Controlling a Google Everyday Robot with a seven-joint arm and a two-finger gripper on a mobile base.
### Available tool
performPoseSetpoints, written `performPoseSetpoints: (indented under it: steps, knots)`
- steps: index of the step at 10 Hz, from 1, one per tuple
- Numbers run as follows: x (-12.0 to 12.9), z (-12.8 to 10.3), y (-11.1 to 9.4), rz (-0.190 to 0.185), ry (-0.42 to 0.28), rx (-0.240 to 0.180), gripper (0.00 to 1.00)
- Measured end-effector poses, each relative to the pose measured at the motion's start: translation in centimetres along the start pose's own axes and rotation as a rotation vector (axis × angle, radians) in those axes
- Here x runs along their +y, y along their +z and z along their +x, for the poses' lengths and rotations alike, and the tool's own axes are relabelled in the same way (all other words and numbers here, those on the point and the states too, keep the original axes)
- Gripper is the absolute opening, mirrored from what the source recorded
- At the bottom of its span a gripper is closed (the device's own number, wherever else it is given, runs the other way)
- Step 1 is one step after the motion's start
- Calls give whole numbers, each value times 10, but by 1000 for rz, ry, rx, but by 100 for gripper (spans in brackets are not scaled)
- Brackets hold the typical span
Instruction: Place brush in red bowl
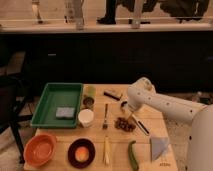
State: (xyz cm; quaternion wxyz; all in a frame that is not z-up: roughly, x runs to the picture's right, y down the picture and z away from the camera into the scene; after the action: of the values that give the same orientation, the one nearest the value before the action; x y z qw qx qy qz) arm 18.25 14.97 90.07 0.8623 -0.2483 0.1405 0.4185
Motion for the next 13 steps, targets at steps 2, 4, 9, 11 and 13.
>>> performPoseSetpoints:
  steps: [2, 4, 9, 11, 13]
  knots:
    - [1, 6, 0, 22, 12, 0, 80]
    - [2, 6, 0, 33, 11, -1, 80]
    - [-10, 7, 14, 20, 22, 8, 80]
    - [-14, 7, 20, 16, 24, 17, 77]
    - [-15, 6, 22, 12, 23, 20, 61]
